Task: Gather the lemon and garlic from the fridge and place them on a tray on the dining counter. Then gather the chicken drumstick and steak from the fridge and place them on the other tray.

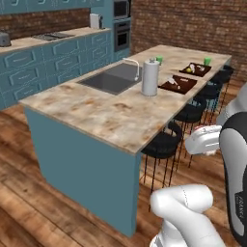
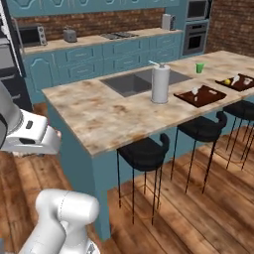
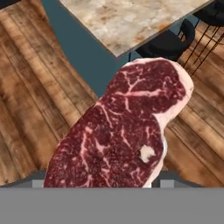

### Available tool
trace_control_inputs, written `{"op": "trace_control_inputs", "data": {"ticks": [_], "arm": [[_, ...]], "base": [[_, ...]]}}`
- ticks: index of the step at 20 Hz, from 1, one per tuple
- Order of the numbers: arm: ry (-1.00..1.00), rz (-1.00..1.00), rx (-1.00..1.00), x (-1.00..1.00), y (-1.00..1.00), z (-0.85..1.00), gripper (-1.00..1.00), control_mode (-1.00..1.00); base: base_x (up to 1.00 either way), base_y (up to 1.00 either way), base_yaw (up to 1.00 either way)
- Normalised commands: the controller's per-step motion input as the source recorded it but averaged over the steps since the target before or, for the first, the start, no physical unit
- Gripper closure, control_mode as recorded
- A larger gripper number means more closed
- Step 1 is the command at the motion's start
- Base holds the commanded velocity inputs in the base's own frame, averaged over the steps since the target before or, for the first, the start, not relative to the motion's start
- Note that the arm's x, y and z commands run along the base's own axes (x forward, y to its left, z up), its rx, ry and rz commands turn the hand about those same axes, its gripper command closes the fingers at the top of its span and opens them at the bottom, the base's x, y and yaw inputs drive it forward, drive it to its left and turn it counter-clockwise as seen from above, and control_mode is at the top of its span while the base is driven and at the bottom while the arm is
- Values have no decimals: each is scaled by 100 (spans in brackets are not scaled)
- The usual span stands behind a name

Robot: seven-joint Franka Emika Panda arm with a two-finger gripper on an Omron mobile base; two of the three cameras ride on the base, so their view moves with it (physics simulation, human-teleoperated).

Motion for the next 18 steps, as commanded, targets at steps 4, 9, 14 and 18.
{"op": "trace_control_inputs", "data": {"ticks": [4, 9, 14, 18], "arm": [[0, 0, 0, 0, 0, 0, 100, 100], [0, 0, 0, 0, 0, 0, 100, 100], [0, 0, 0, 0, 0, 0, 100, 100], [0, 0, 0, 0, 0, 0, 100, 100]], "base": [[20, -100, 0], [27, -100, 0], [41, -100, 0], [72, -100, 5]]}}
